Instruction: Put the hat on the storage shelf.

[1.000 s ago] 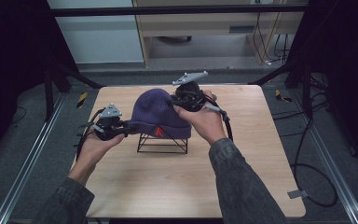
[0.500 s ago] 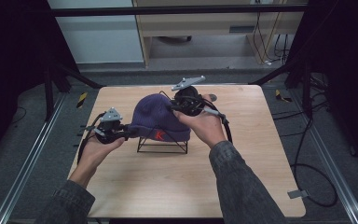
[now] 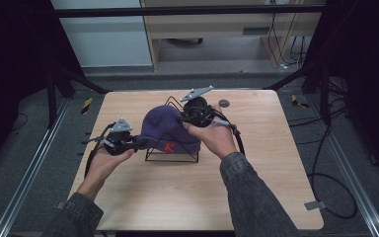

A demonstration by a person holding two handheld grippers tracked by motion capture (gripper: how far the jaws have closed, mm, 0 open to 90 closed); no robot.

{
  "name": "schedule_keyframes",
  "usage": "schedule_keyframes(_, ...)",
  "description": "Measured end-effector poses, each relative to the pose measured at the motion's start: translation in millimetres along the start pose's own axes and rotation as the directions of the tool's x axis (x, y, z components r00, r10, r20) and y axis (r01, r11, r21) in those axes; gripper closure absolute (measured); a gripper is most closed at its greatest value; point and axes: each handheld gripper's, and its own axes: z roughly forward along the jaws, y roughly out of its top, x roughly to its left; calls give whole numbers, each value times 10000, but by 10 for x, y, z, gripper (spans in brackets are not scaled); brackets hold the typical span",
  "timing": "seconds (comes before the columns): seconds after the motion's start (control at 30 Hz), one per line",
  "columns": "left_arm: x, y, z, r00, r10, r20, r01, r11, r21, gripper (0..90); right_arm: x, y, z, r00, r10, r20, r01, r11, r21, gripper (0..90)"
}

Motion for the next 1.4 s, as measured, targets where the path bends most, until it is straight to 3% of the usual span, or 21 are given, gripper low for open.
schedule_keyframes(0.27, 26, -67, 59, 9998, -209, 44, 208, 9998, 24, 703, 7, -20, 48, 10000, -5, 43, 3, 9995, 331, 742)
schedule_keyframes(0.53, 11, -75, 60, 10000, -57, -61, 57, 9999, 105, 701, 17, -38, 65, 10000, -11, 7, 11, 9991, 431, 736)
schedule_keyframes(0.77, 34, -188, 120, 9996, -279, 36, 278, 9994, 189, 697, 39, -90, 84, 9999, -105, -131, 113, 9977, 668, 703)
schedule_keyframes(1.1, 43, -211, 129, 9998, -194, -40, 195, 9991, 365, 689, 56, -102, 59, 9998, -68, -189, 77, 9987, 513, 689)
schedule_keyframes(1.4, 49, -285, 147, 9994, -329, -122, 334, 9982, 497, 661, 19, -92, -72, 10000, 19, -73, -17, 9998, 217, 680)
